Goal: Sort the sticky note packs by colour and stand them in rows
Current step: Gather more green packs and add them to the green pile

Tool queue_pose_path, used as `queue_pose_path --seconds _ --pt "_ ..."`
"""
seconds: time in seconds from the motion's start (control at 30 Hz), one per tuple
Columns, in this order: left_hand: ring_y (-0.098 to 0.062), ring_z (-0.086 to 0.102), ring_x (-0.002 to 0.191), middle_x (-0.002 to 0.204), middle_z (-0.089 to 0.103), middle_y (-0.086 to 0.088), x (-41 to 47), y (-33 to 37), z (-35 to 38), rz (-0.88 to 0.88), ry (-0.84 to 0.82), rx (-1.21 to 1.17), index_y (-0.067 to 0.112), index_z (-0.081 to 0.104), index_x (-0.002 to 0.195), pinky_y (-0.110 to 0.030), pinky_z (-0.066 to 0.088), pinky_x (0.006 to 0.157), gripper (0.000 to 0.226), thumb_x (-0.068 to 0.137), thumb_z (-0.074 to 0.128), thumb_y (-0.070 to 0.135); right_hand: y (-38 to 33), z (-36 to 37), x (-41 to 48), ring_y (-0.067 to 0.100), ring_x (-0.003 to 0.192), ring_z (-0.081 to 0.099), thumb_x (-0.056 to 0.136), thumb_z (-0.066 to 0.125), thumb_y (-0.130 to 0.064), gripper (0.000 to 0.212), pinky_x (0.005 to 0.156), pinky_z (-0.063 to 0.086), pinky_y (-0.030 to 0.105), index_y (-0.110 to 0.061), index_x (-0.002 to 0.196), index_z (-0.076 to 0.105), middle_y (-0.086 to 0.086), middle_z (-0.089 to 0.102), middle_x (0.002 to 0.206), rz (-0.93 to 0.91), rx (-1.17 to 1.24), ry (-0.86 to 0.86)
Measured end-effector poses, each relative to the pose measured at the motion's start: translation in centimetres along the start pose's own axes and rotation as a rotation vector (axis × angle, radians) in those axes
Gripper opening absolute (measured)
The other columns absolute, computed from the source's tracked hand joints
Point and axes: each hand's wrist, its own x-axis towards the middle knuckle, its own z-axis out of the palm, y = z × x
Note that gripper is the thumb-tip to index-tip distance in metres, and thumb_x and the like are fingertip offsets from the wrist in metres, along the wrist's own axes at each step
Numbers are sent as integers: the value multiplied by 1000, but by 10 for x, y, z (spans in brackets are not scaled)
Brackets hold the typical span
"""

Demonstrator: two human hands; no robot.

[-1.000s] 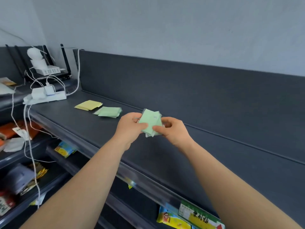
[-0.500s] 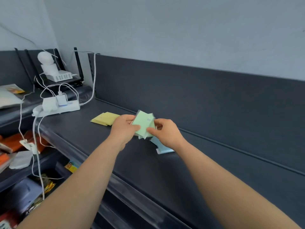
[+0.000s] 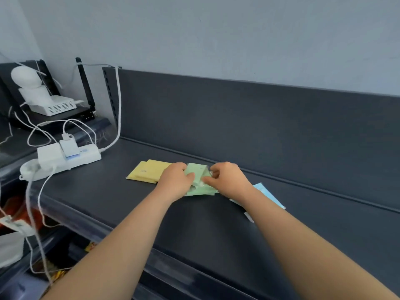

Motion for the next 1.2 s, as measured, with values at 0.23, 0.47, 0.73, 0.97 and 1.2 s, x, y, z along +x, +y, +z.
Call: queue_pose_path --seconds 0.23,0.47,0.73,0.97,1.2 --pt "-29 51 116 128 56 -8 0 -4 -7 125 31 273 13 52 129 -40 44 94 41 96 50 36 -1 -6 -14 25 92 59 92 55 -35 28 79 49 36 -8 97 63 7 63 101 17 -145 46" --pt "-27 48 117 128 56 -1 -15 21 -1 396 117 415 18 53 128 -35 38 93 38 97 46 39 8 -28 -50 20 120 53 99 46 -37 44 94 45 33 -17 138 47 -2 49 141 16 -279 221" --pt "-25 52 112 125 59 1 -49 69 39 654 83 443 19 54 127 -34 39 91 35 98 44 35 53 -58 -113 24 111 55 97 45 -35 35 84 50 37 -10 119 55 2 59 123 225 -416 343" --pt "-23 52 114 125 58 3 -99 120 85 796 15 406 20 56 124 -32 36 94 34 98 42 36 89 -99 -190 22 118 52 99 44 -38 38 91 47 36 -12 123 54 1 57 128 369 -482 401" --pt "-23 53 113 123 60 4 -178 190 145 919 -59 352 19 59 122 -33 37 95 33 98 43 36 141 -154 -294 22 118 52 99 44 -38 38 92 47 36 -11 124 54 1 57 128 496 -530 451"
